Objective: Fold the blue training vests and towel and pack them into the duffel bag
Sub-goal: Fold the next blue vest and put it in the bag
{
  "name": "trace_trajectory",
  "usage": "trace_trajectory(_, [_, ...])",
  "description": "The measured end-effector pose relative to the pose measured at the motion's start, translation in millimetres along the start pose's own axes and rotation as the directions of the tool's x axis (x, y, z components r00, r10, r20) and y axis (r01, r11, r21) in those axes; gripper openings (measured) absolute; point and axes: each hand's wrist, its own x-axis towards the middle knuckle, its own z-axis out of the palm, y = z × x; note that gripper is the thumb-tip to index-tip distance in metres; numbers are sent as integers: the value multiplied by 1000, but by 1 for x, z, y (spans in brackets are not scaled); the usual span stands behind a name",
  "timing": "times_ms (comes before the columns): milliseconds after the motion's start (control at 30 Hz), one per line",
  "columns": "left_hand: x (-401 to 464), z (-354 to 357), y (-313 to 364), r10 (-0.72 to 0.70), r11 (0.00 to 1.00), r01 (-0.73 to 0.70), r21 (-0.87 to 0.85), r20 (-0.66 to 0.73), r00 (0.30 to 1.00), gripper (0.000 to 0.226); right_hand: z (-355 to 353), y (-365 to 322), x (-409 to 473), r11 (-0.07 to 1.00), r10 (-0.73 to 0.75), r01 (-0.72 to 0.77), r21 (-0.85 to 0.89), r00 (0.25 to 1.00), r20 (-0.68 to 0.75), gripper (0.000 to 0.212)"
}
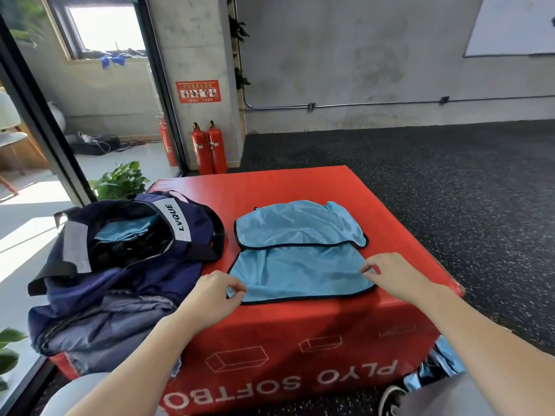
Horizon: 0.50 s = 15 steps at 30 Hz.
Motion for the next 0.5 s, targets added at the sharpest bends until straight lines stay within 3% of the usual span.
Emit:
trace_trajectory(267, [58,31,25,44,998,-51,-44,-145,988,21,13,-47,46,983,-95,108,149,991,-93,16])
trace_trajectory(500, [110,57,20,107,994,-108,2,-164,981,21,29,-75,100,958,-208,225,176,972,-108,16])
